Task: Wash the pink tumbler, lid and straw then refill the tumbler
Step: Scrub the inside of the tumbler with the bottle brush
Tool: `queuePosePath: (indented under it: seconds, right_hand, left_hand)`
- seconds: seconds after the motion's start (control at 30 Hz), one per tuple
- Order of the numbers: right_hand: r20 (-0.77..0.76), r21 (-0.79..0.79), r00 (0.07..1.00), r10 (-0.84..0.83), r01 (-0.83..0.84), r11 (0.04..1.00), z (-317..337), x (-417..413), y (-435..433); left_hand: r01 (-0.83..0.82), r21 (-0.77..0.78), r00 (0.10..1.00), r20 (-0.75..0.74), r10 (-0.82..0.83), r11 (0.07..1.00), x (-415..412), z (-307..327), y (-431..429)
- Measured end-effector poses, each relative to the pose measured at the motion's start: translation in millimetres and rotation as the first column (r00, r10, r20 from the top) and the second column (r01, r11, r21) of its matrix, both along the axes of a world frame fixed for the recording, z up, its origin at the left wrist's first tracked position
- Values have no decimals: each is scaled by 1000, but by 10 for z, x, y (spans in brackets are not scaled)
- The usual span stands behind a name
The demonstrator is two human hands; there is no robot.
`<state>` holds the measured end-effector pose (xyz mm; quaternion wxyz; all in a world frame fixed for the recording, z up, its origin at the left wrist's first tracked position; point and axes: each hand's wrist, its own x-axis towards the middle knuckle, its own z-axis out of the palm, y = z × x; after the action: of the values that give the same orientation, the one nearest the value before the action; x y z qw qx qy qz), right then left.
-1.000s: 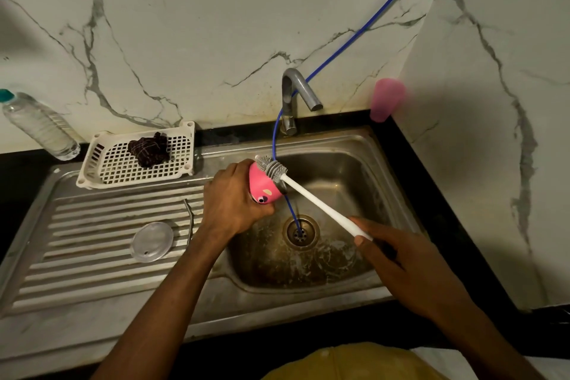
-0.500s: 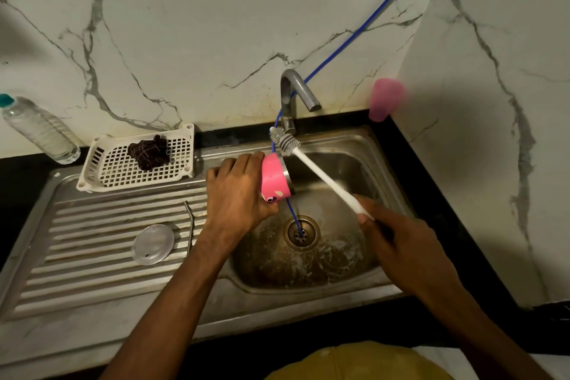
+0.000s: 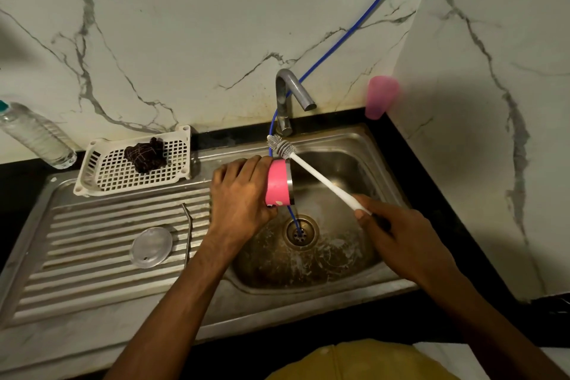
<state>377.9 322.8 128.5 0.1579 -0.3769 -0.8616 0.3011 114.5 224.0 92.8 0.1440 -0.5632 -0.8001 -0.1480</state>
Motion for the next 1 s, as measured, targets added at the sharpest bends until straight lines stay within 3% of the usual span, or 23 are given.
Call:
queuePosePath:
  seconds: [0.17, 0.43, 0.6, 0.7, 0.77, 0.87, 0.93, 1.0]
  right_hand:
    - [-84, -38, 995, 61, -65, 997, -4, 119, -177]
    - [-9, -3, 996, 83, -83, 997, 27, 217, -383]
    - [130, 23, 989, 73, -77, 997, -86, 300, -342]
    - [-13, -39, 1000, 24, -25, 999, -190, 388, -349]
    - [-108, -67, 994, -15, 7, 998, -225, 383, -351]
    - [-193, -142, 980, -43, 16, 990, -291, 323, -350]
    - [-221, -166, 975, -36, -1, 986, -327, 252, -352]
    - [-247, -166, 968, -32, -10, 986, -349, 176, -376]
  left_hand:
    - [-56, 9, 998, 10, 56, 998, -143, -11, -6]
    - [-81, 71, 996, 42, 78, 994, -331, 7, -12]
    - [-138, 152, 962, 255, 96, 979, -510, 184, -7]
    - [-130, 165, 964, 252, 85, 978, -560, 246, -20]
    - [-166, 160, 938, 331, 106, 973, -544, 226, -40]
    - [-290, 175, 772, 624, 121, 941, -428, 170, -45]
    - [-383, 153, 511, 856, 71, 911, -315, 138, -17]
    - [-429, 148, 185, 980, -73, 891, -220, 100, 20]
